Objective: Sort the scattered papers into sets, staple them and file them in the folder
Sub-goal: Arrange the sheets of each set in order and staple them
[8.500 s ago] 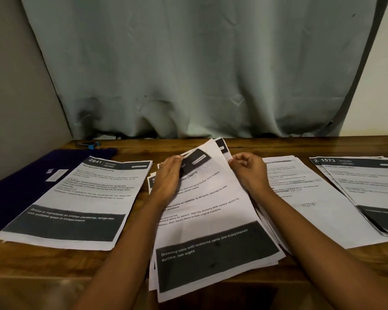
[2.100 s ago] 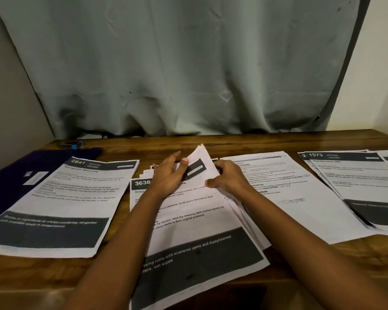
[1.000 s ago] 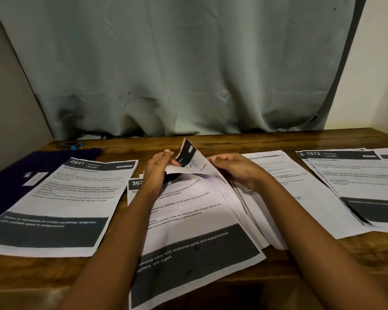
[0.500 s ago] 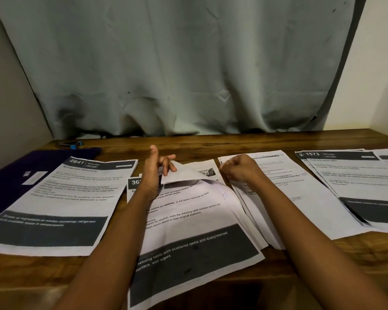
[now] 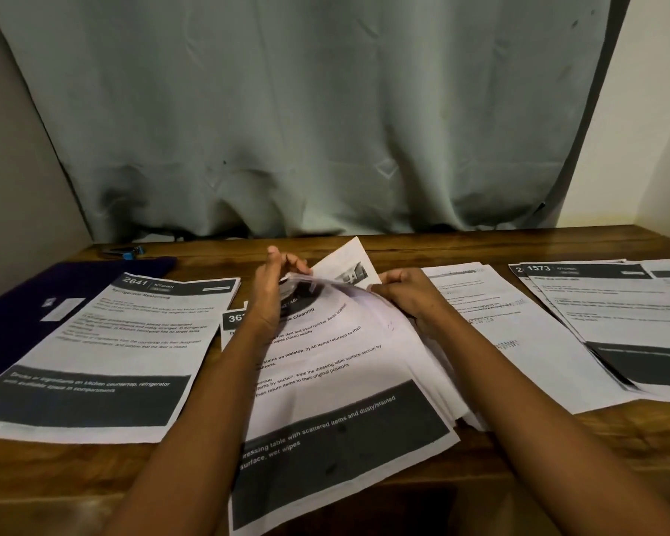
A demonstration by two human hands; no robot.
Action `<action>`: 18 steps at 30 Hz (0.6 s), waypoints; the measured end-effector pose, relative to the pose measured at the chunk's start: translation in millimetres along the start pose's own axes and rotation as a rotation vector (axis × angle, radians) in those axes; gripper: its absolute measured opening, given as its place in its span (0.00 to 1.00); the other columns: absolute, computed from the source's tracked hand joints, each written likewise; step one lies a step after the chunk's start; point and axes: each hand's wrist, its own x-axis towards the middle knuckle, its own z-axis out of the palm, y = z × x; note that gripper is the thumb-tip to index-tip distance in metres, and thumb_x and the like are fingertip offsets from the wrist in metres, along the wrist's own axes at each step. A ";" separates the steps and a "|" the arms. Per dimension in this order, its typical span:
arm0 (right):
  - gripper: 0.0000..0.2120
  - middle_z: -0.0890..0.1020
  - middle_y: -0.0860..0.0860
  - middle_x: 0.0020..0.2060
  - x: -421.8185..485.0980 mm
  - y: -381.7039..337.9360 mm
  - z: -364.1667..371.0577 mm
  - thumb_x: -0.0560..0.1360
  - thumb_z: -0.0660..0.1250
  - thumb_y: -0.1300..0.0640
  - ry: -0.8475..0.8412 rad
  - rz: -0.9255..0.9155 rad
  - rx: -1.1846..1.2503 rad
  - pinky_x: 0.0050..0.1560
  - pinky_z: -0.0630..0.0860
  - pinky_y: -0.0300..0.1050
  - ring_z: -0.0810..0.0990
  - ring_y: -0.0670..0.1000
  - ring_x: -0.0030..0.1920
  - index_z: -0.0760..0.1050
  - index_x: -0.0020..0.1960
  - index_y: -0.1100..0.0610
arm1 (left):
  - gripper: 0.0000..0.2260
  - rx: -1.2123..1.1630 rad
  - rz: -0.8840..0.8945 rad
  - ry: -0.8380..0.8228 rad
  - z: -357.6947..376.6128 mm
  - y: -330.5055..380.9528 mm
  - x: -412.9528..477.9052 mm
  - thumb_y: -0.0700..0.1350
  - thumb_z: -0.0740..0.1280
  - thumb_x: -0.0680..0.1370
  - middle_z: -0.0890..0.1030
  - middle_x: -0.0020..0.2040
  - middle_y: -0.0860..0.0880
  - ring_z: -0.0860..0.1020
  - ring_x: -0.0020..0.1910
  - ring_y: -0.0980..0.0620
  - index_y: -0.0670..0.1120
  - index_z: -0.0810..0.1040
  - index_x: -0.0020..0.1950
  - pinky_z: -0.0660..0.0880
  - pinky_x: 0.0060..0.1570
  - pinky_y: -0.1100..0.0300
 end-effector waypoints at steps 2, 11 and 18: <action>0.03 0.85 0.53 0.43 0.0 -2.4 1.8 0.74 0.71 0.57 0.058 -0.015 0.053 0.41 0.77 0.46 0.84 0.55 0.43 0.80 0.44 0.56 | 0.34 0.080 0.066 -0.024 2.3 7.8 -3.1 0.69 0.56 0.72 0.79 0.46 0.45 0.81 0.42 0.56 0.38 0.75 0.51 0.78 0.39 0.63; 0.03 0.84 0.53 0.46 -9.1 -9.7 -3.6 0.75 0.68 0.62 0.430 -0.404 0.211 0.43 0.81 0.42 0.84 0.49 0.45 0.79 0.49 0.60 | 0.24 0.601 0.006 -0.027 -6.5 0.2 1.2 0.70 0.48 0.76 0.74 0.60 0.45 0.73 0.62 0.44 0.56 0.73 0.56 0.73 0.49 0.57; 0.04 0.80 0.52 0.40 -22.7 -48.2 -50.3 0.78 0.65 0.60 0.827 -0.682 0.350 0.37 0.74 0.28 0.79 0.35 0.38 0.74 0.49 0.61 | 0.36 0.602 -0.090 -0.085 0.5 1.6 -3.0 0.73 0.52 0.71 0.63 0.76 0.45 0.65 0.72 0.41 0.61 0.53 0.76 0.66 0.66 0.38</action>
